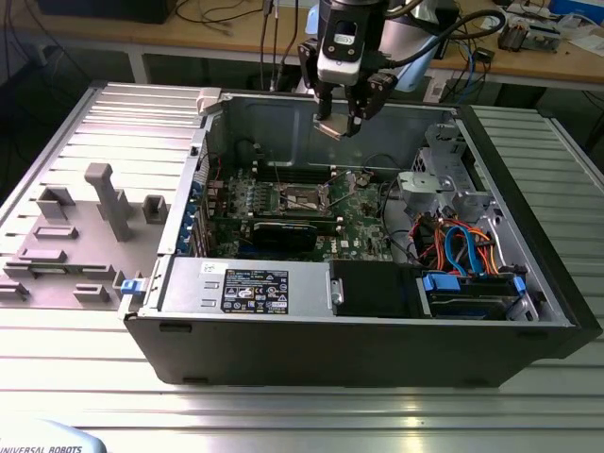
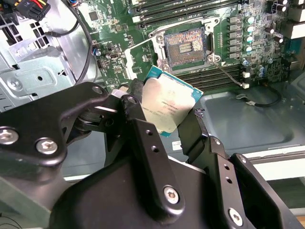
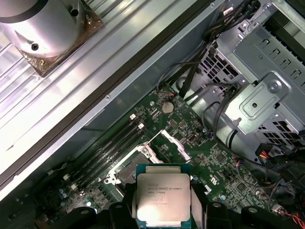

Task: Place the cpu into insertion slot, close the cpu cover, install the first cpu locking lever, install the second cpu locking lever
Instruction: 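Place the cpu into insertion slot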

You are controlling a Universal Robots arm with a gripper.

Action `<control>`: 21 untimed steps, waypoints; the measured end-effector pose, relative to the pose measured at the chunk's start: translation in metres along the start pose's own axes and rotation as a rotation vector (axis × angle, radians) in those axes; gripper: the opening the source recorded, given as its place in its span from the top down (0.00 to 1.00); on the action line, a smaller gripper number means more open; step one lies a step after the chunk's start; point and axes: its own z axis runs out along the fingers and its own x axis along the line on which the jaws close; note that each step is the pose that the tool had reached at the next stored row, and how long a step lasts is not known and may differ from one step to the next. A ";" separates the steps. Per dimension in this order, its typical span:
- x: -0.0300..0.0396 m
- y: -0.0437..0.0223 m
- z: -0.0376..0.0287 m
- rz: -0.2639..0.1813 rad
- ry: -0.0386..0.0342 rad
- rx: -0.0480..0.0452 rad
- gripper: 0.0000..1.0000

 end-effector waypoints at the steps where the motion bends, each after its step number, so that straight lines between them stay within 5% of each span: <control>1: 0.0000 0.0000 0.0000 0.000 0.0000 0.0000 0.46; 13: 0.0000 0.0000 0.0000 0.002 -0.0001 0.0000 0.46; 18: 0.0000 -0.0001 0.0007 0.074 -0.0068 -0.0009 0.46; 21: 0.0013 -0.0013 0.0007 0.079 -0.0072 -0.0009 0.46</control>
